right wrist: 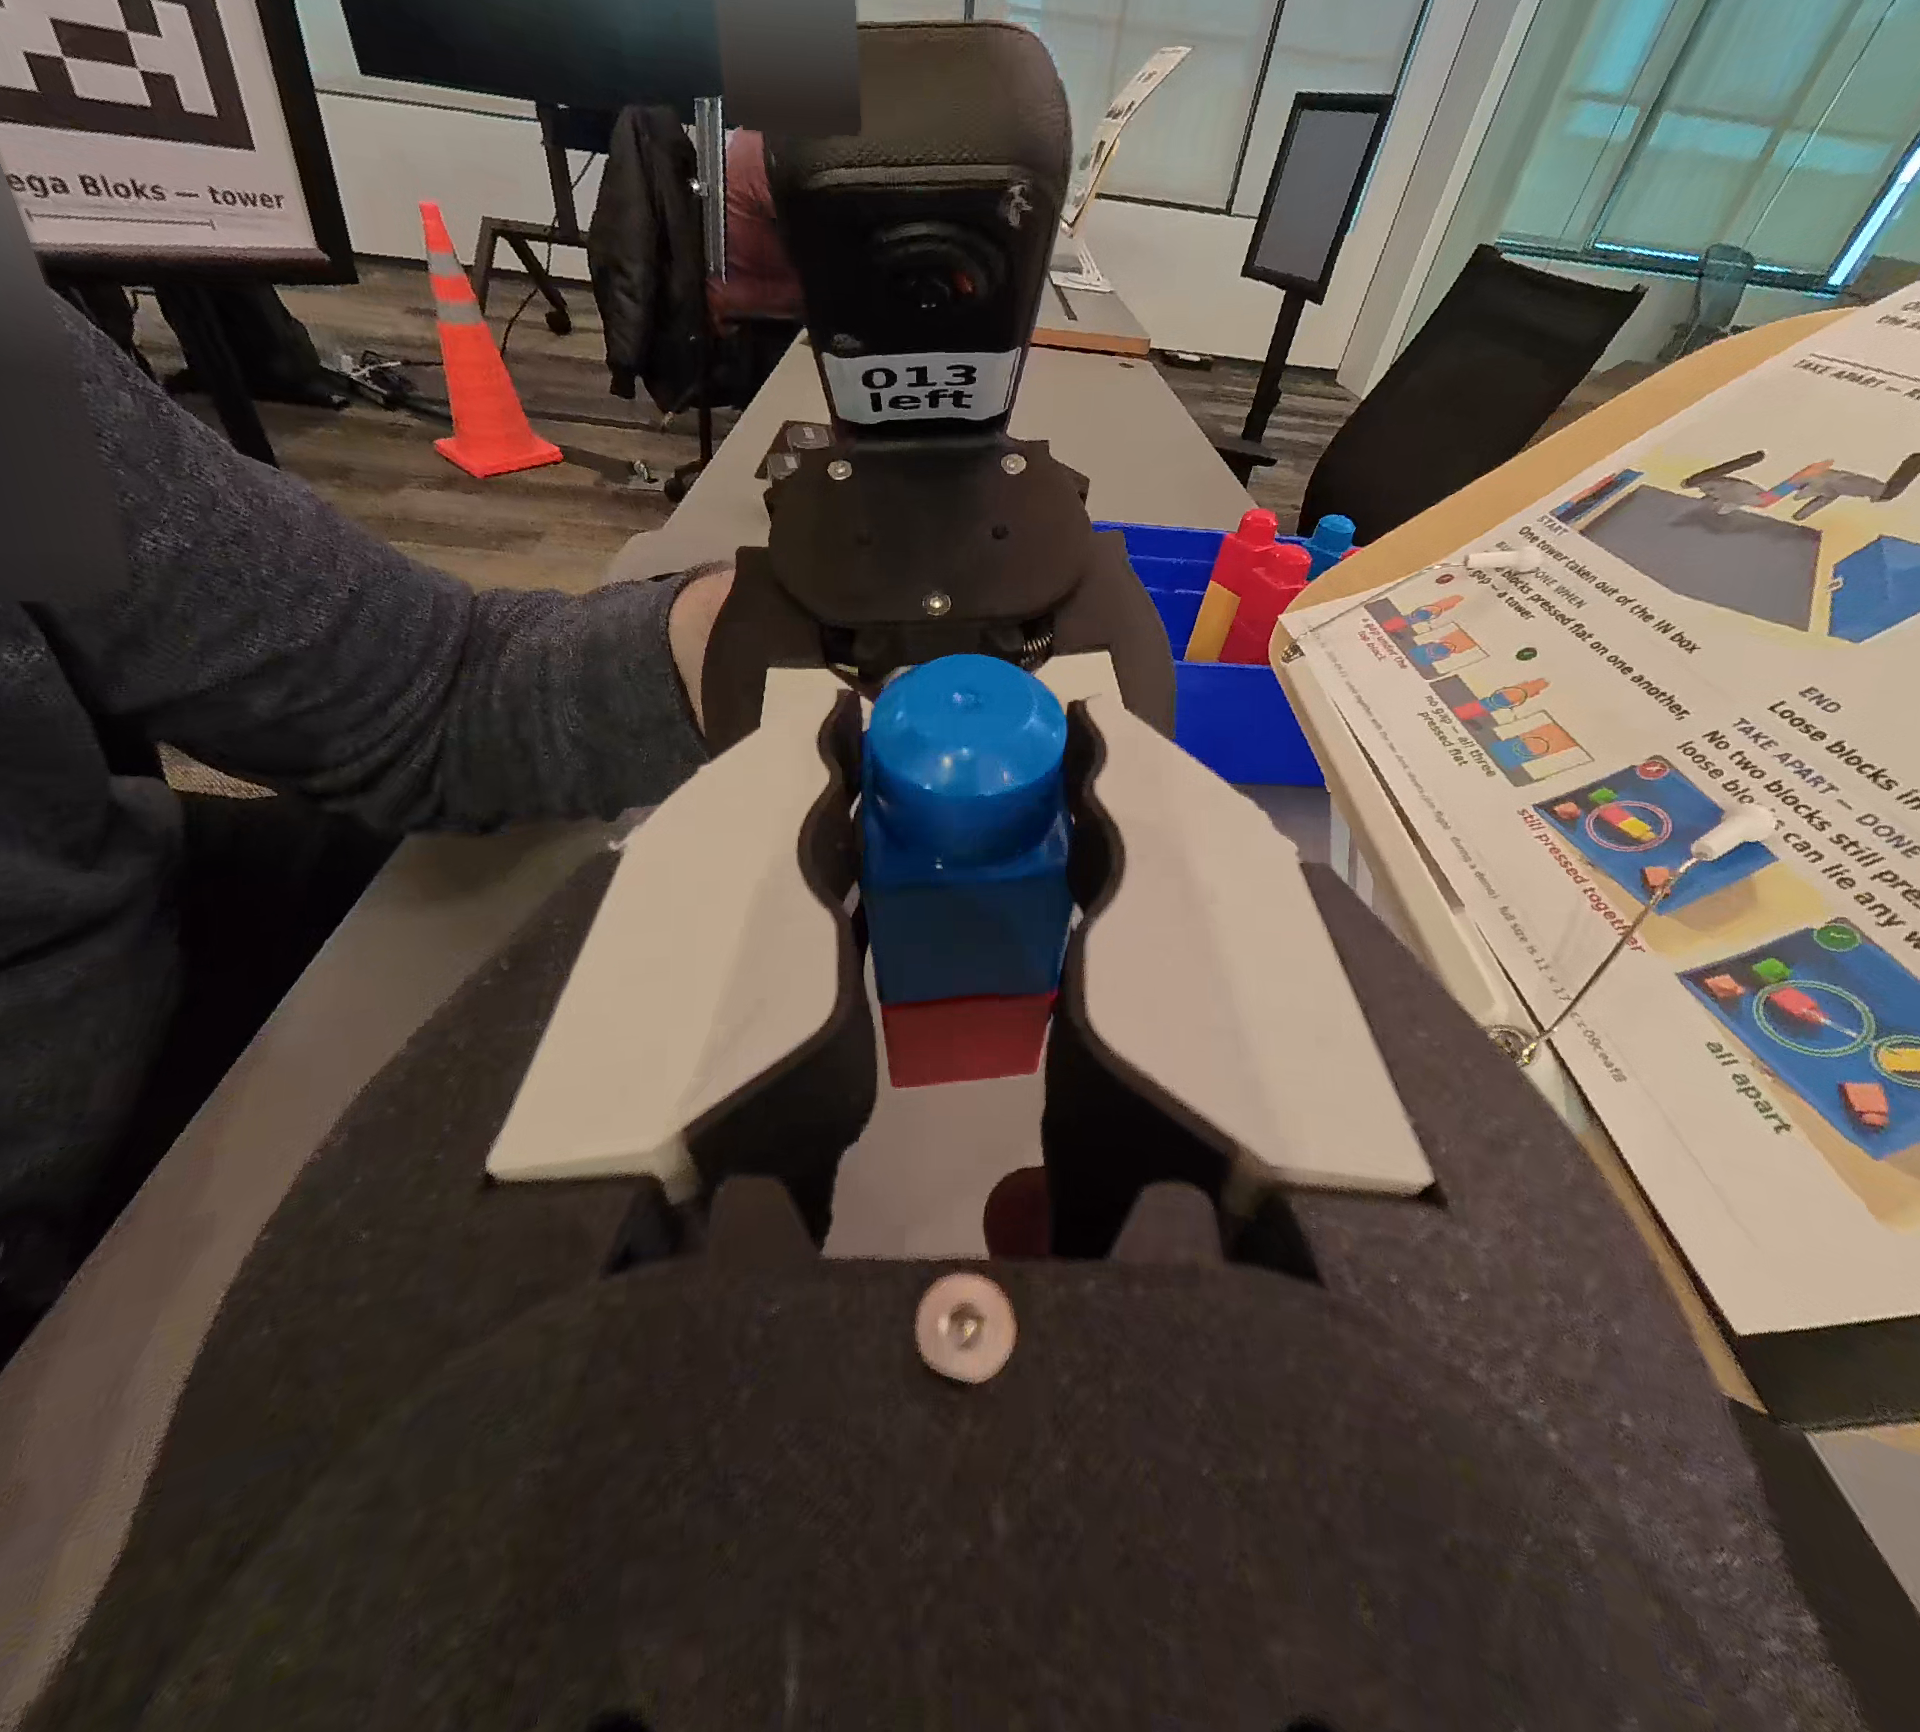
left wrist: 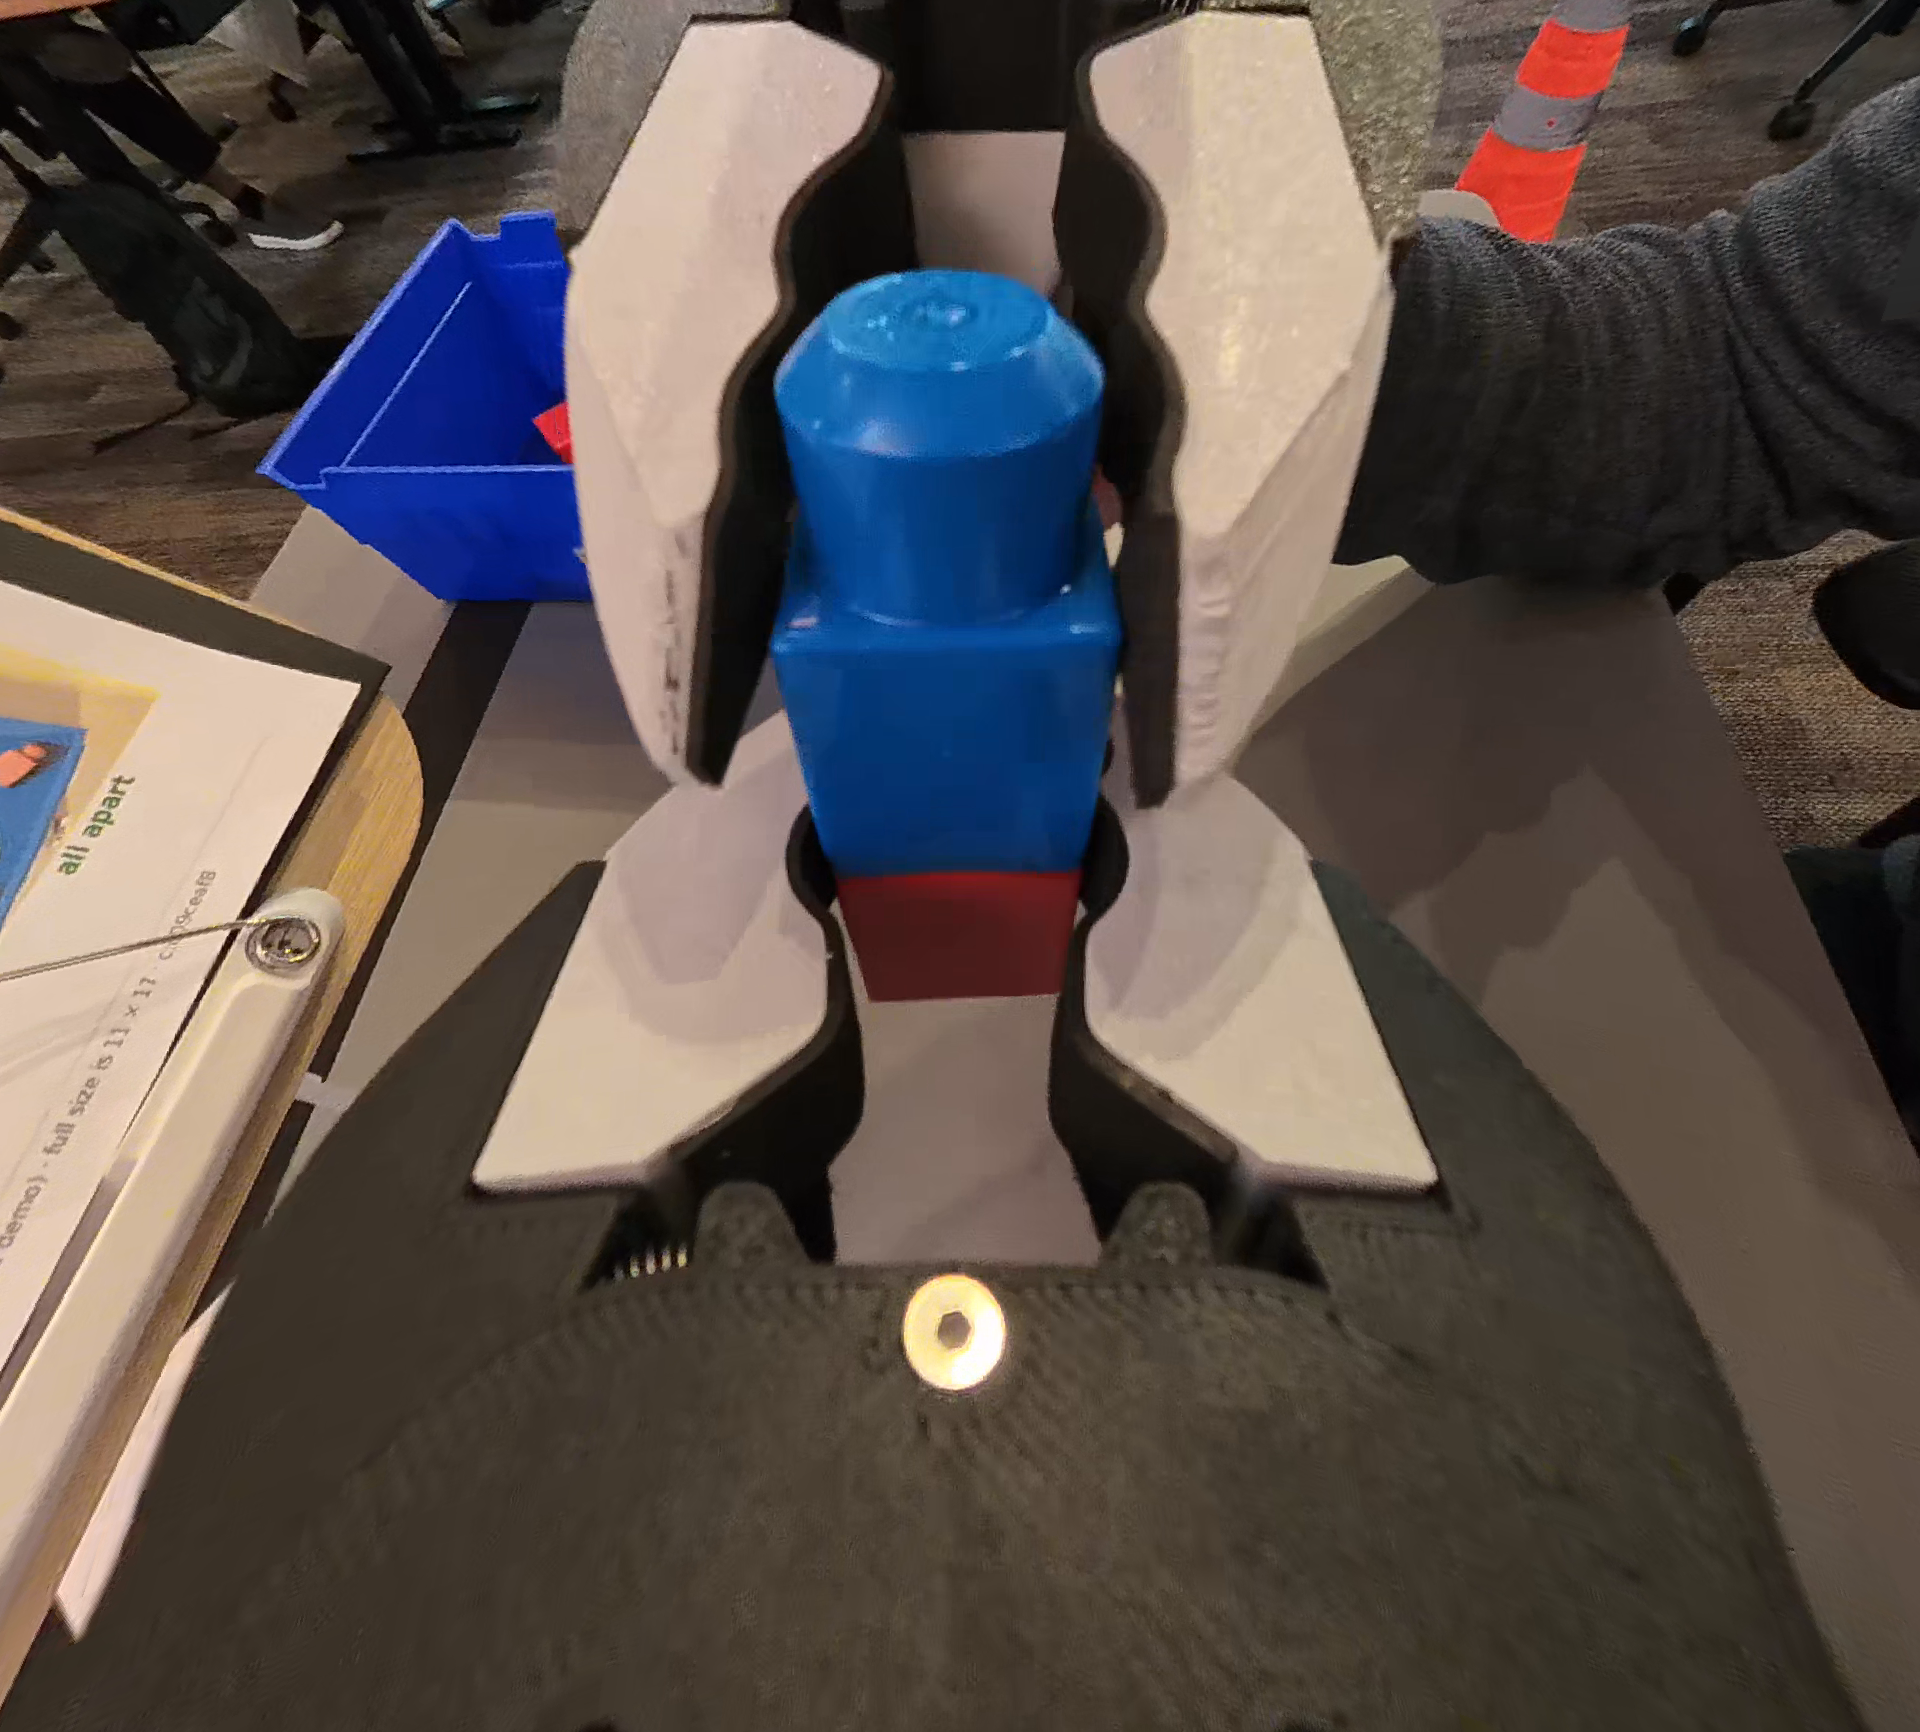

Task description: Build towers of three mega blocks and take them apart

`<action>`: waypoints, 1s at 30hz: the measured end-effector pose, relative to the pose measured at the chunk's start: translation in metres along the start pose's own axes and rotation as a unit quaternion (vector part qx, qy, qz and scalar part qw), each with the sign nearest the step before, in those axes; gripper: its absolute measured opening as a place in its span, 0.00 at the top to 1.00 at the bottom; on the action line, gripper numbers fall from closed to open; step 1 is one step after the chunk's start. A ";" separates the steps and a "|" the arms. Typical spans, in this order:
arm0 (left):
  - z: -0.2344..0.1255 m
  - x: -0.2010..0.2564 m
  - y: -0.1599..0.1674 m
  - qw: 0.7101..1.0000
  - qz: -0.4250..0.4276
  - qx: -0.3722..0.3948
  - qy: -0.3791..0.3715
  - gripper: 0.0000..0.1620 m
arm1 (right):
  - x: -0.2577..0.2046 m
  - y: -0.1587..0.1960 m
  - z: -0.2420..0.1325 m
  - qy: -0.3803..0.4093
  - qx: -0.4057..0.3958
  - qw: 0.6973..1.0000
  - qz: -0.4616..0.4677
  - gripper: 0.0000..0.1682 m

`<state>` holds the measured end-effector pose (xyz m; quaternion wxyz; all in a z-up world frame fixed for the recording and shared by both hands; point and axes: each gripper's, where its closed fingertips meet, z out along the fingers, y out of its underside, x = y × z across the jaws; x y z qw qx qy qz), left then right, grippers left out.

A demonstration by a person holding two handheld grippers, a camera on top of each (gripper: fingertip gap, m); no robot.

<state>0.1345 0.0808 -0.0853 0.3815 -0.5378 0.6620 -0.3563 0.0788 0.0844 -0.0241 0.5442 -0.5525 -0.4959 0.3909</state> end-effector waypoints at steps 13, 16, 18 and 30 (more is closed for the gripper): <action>-0.008 0.004 -0.005 1.000 -0.004 0.009 0.011 0.74 | -0.003 -0.009 0.000 0.024 -0.001 0.999 -0.040 0.79; -0.008 0.006 -0.006 1.000 -0.005 0.013 0.020 0.74 | -0.003 -0.010 0.000 0.031 -0.003 0.998 -0.055 0.79; -0.008 0.001 -0.002 1.000 -0.003 -0.001 0.005 0.74 | 0.002 -0.015 -0.003 0.039 0.011 0.999 -0.018 0.78; 0.000 -0.004 0.010 0.999 0.008 -0.034 -0.014 0.75 | 0.080 -0.008 -0.106 0.204 0.008 0.977 0.059 0.79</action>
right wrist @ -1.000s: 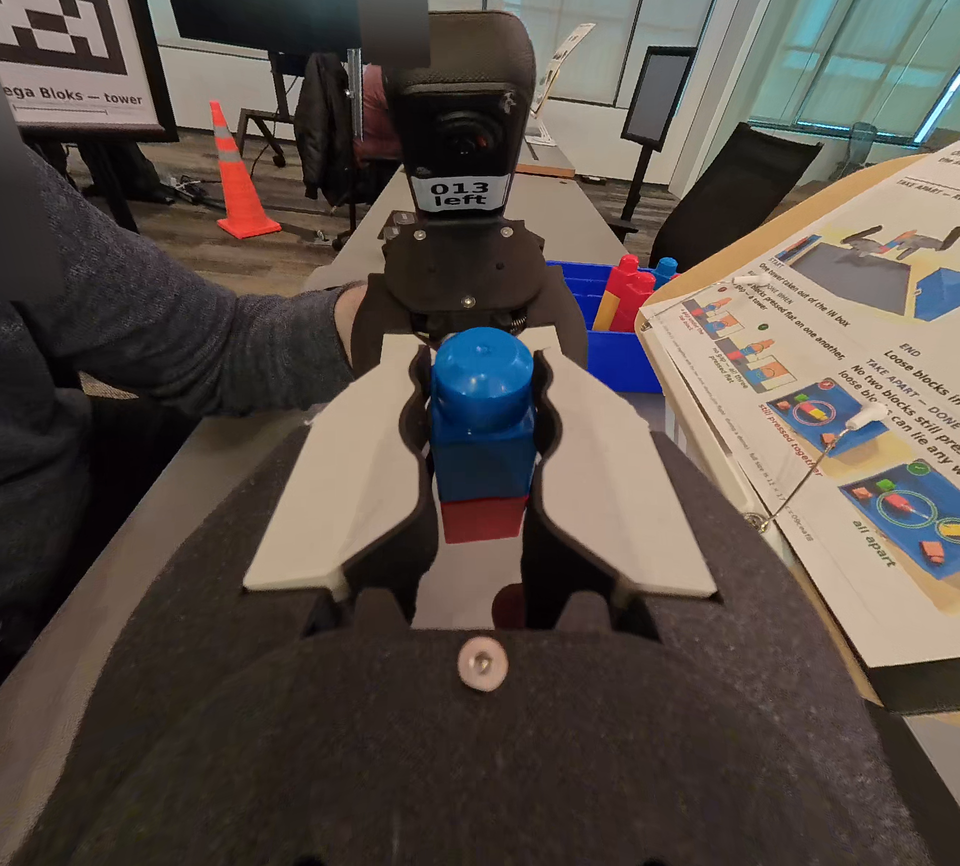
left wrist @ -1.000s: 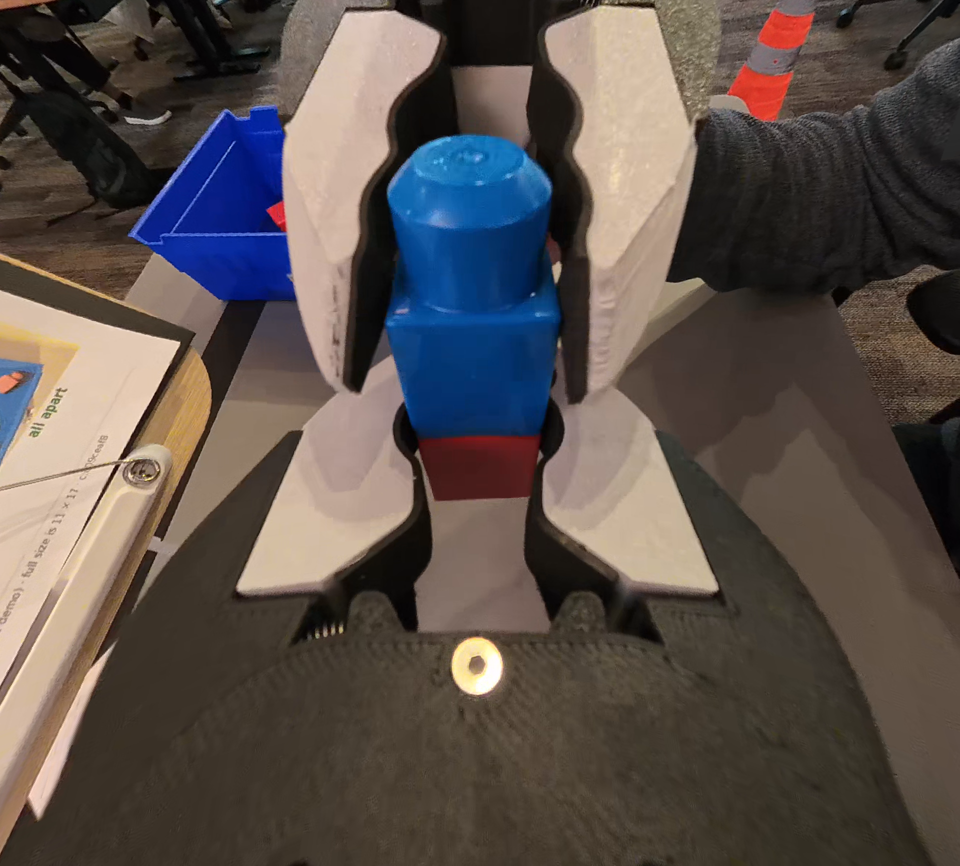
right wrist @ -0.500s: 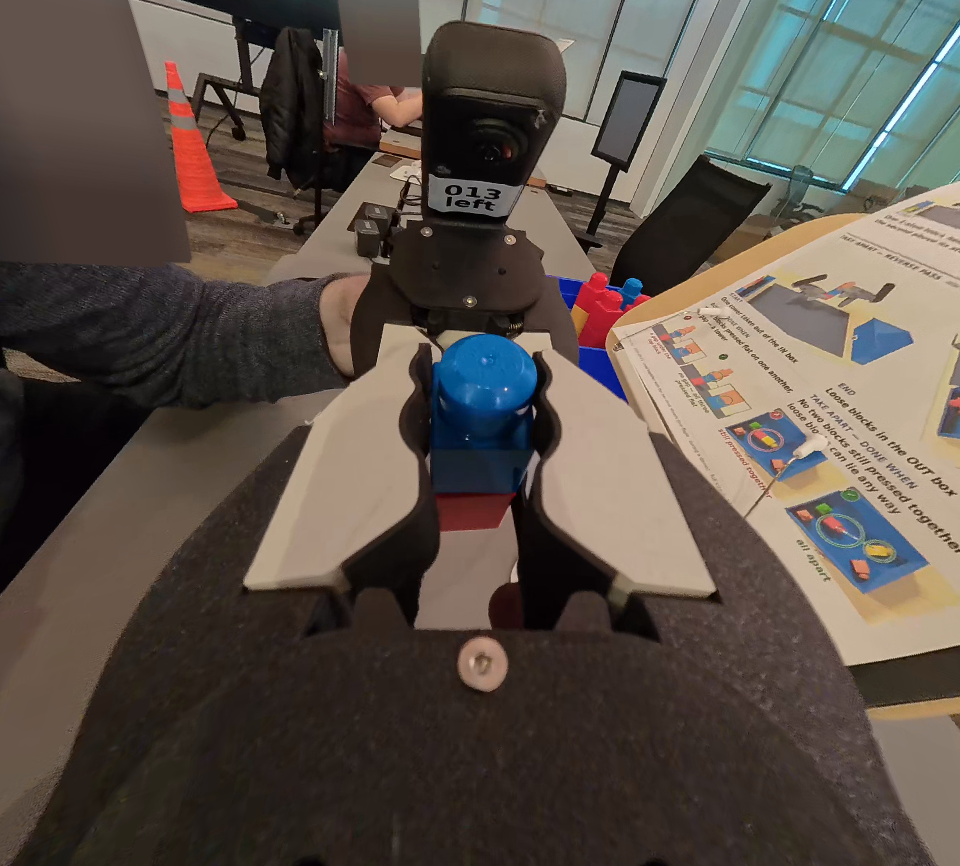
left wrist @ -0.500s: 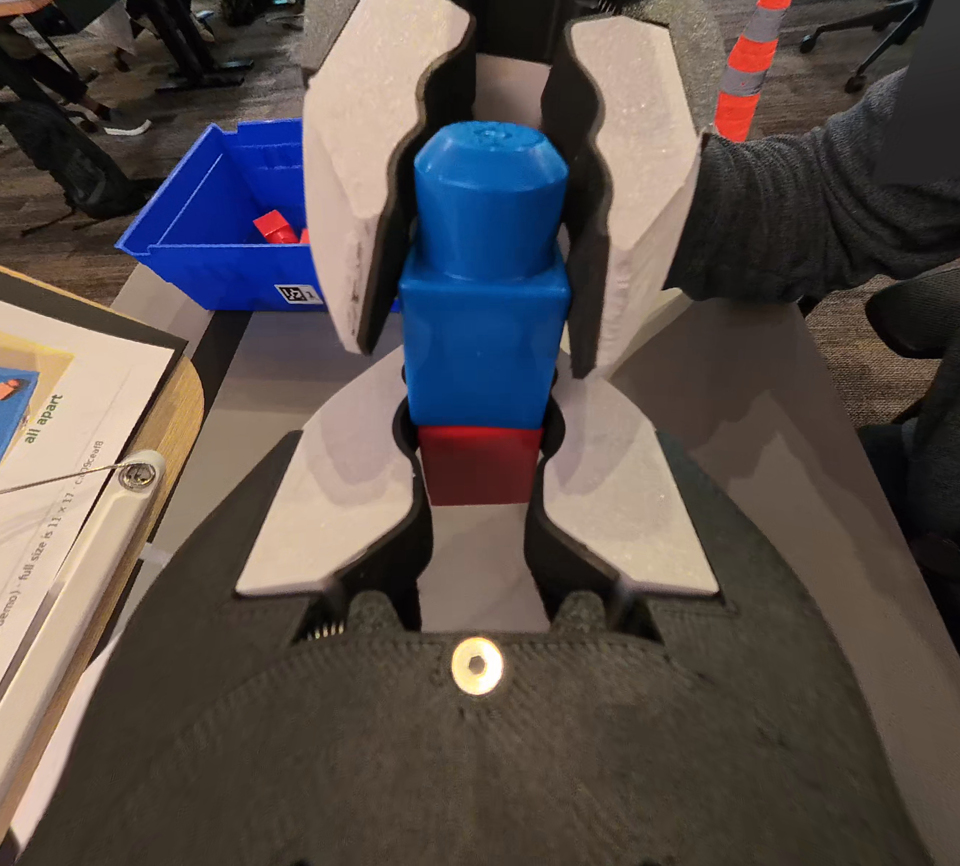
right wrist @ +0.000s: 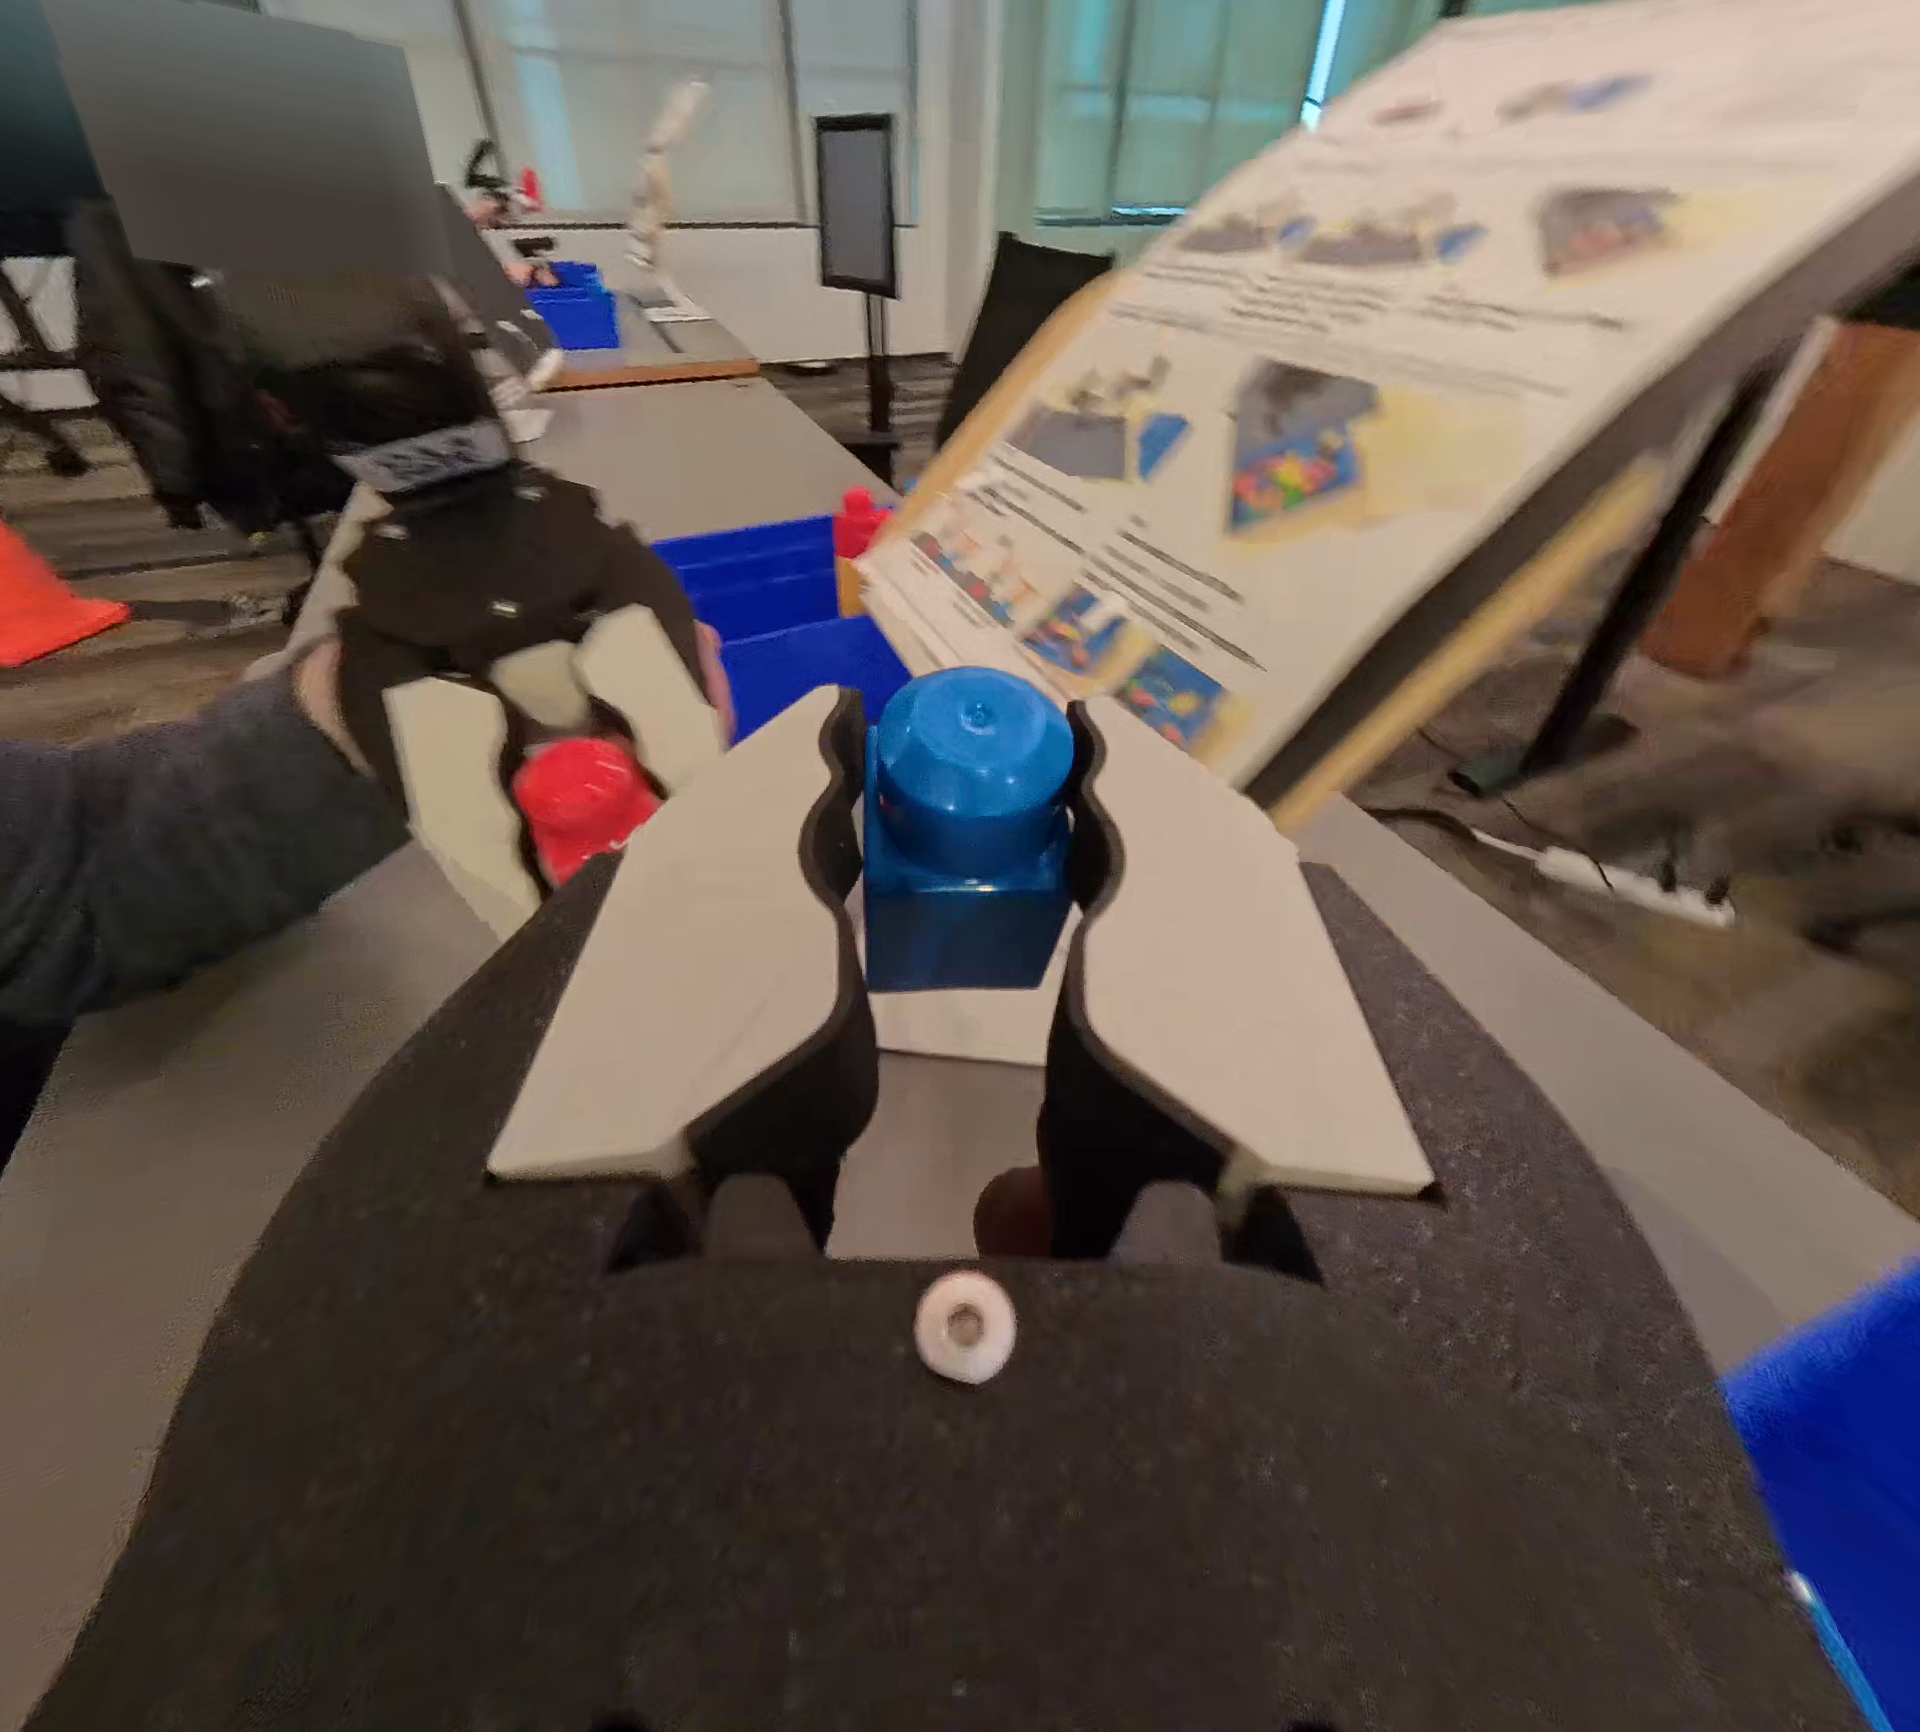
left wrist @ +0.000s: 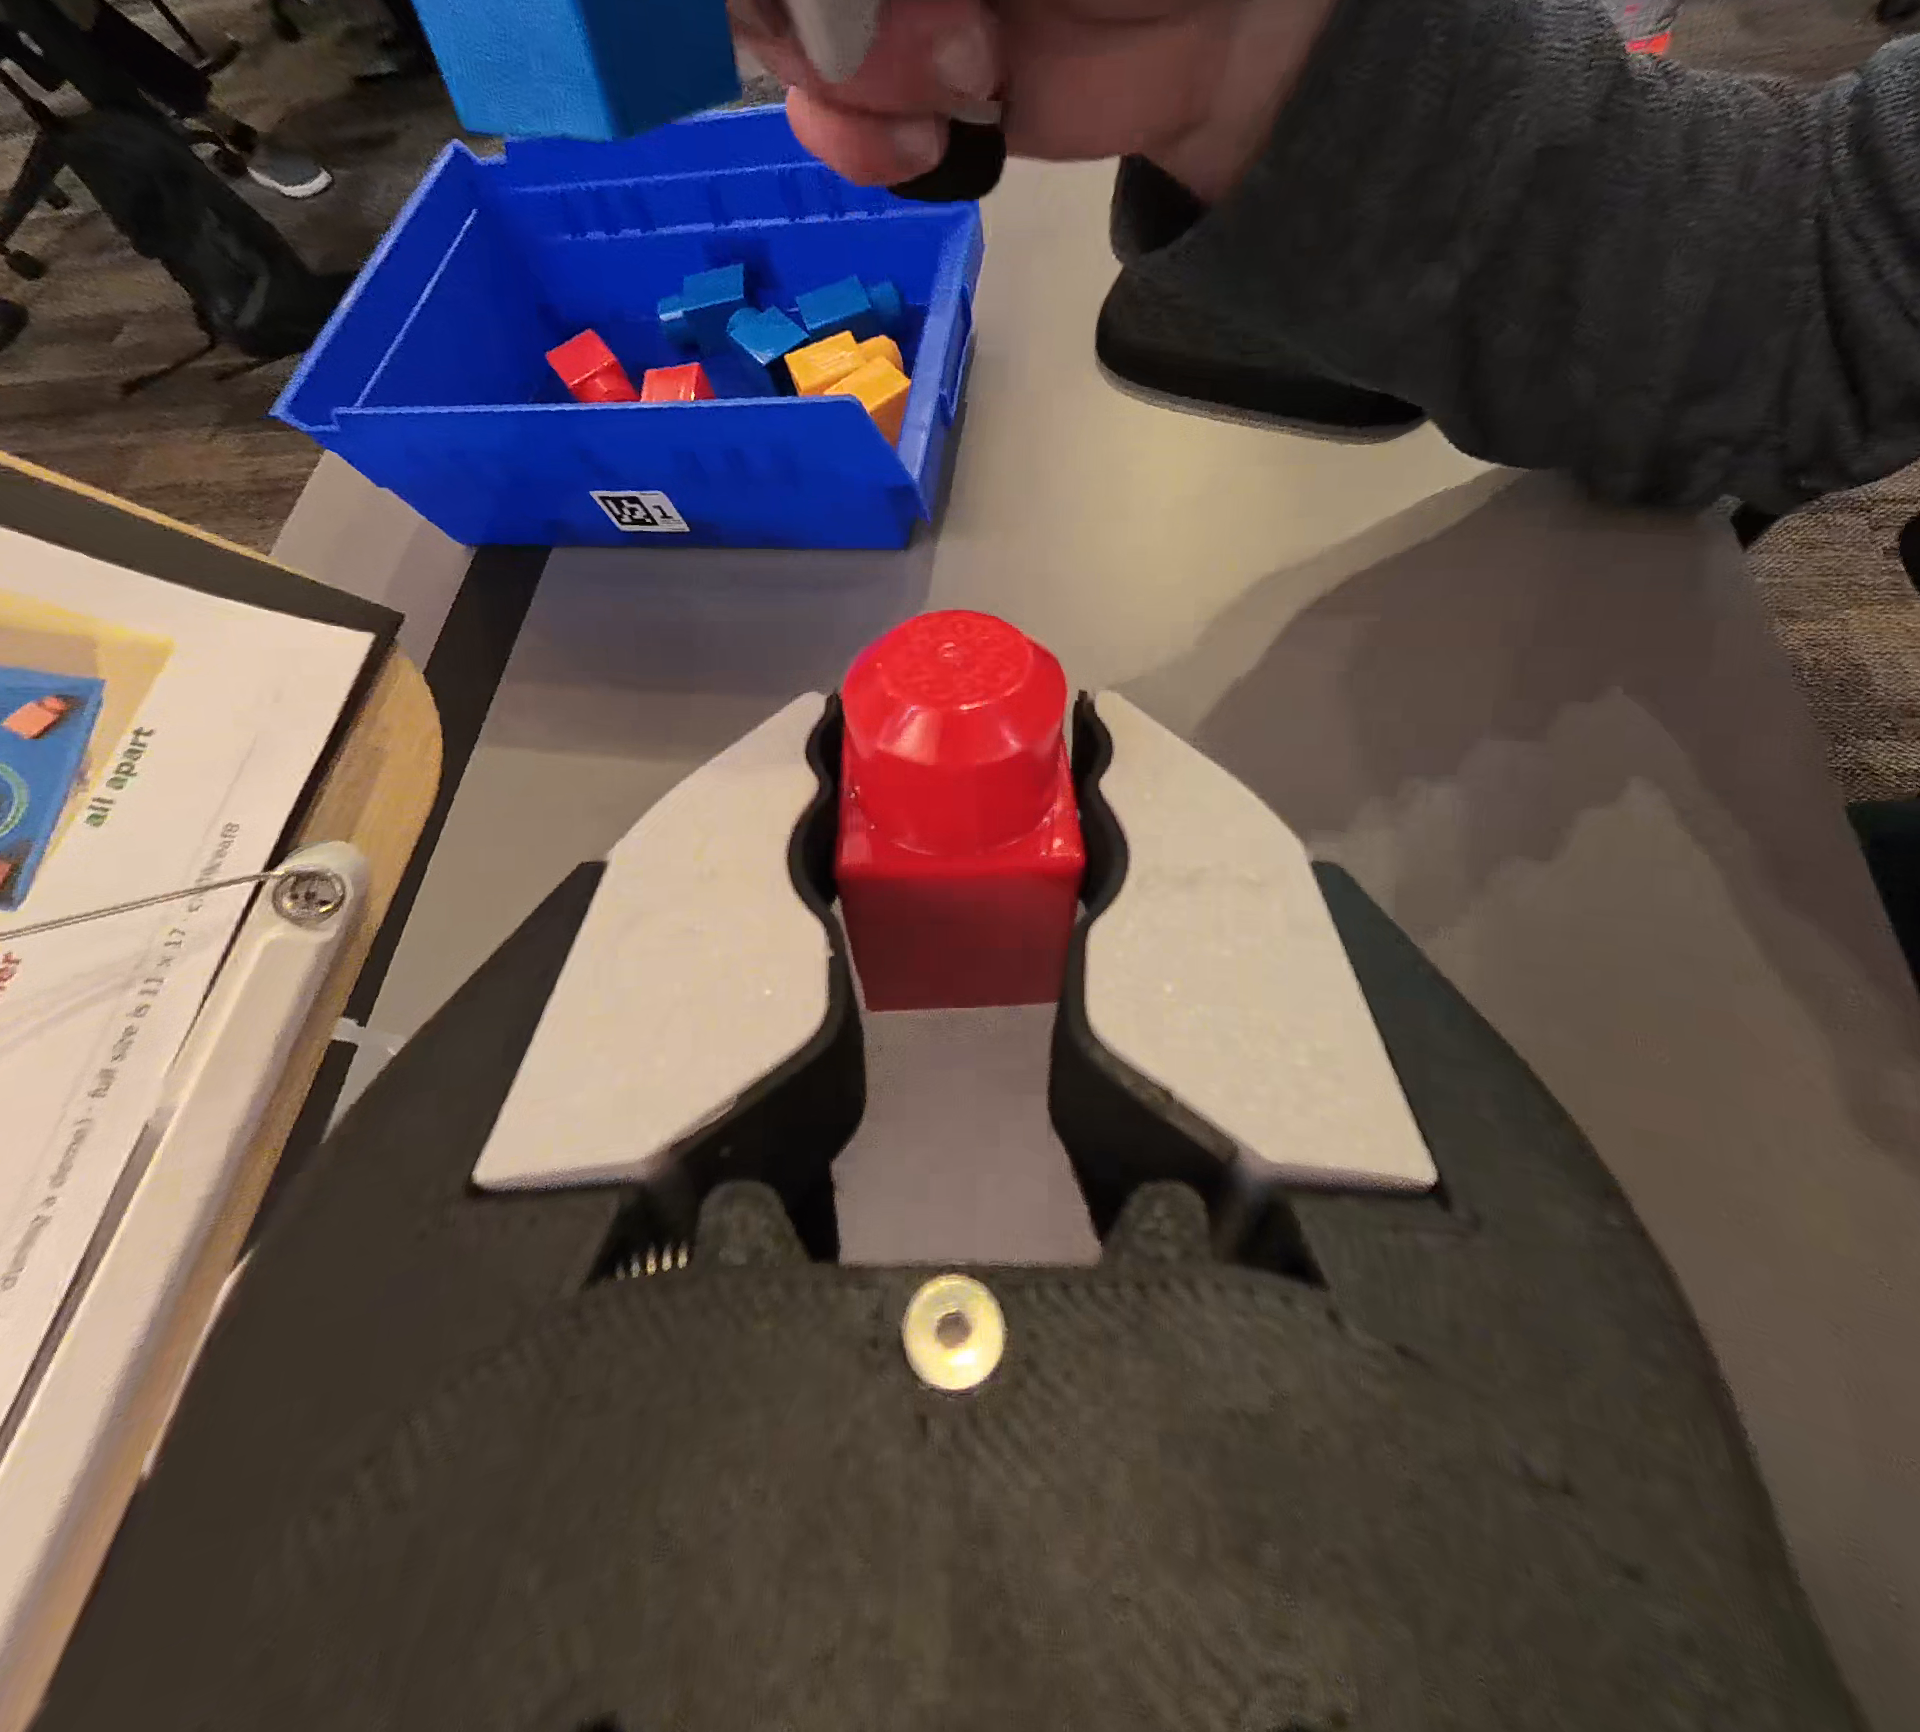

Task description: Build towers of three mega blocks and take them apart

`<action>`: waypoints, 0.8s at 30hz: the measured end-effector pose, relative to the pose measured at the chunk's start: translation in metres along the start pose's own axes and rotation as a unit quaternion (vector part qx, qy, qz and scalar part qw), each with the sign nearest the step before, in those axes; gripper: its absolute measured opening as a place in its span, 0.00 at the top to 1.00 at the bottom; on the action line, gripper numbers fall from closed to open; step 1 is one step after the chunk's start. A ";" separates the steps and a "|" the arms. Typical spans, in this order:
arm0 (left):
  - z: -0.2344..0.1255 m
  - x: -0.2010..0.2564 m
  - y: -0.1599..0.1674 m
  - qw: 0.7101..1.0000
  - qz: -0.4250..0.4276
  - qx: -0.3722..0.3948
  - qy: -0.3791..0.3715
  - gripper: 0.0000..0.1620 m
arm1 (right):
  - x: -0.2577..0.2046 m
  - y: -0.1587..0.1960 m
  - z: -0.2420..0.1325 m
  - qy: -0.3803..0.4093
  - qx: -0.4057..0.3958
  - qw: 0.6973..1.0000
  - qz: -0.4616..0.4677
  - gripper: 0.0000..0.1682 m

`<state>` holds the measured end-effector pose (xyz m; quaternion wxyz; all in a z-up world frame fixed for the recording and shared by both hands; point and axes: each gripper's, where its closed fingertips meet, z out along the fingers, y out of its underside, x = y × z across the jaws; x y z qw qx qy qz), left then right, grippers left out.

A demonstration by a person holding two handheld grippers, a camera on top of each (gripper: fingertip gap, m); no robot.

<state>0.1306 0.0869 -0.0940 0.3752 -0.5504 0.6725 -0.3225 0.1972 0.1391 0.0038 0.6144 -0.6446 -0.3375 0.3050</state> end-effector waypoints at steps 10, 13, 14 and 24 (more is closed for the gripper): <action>-0.003 -0.001 0.000 1.000 0.001 -0.001 -0.003 0.75 | 0.141 0.088 -0.084 0.239 -0.106 0.961 0.093 0.78; 0.000 0.001 0.001 1.000 0.003 -0.005 0.001 0.75 | 0.161 0.116 -0.098 0.265 -0.127 0.945 0.143 0.78; 0.001 0.002 0.001 1.000 0.003 -0.006 0.003 0.75 | 0.168 0.125 -0.102 0.276 -0.130 0.939 0.158 0.73; 0.001 -0.005 -0.001 1.000 -0.007 0.010 -0.006 0.75 | 0.113 0.060 -0.064 0.178 -0.068 0.980 0.049 0.68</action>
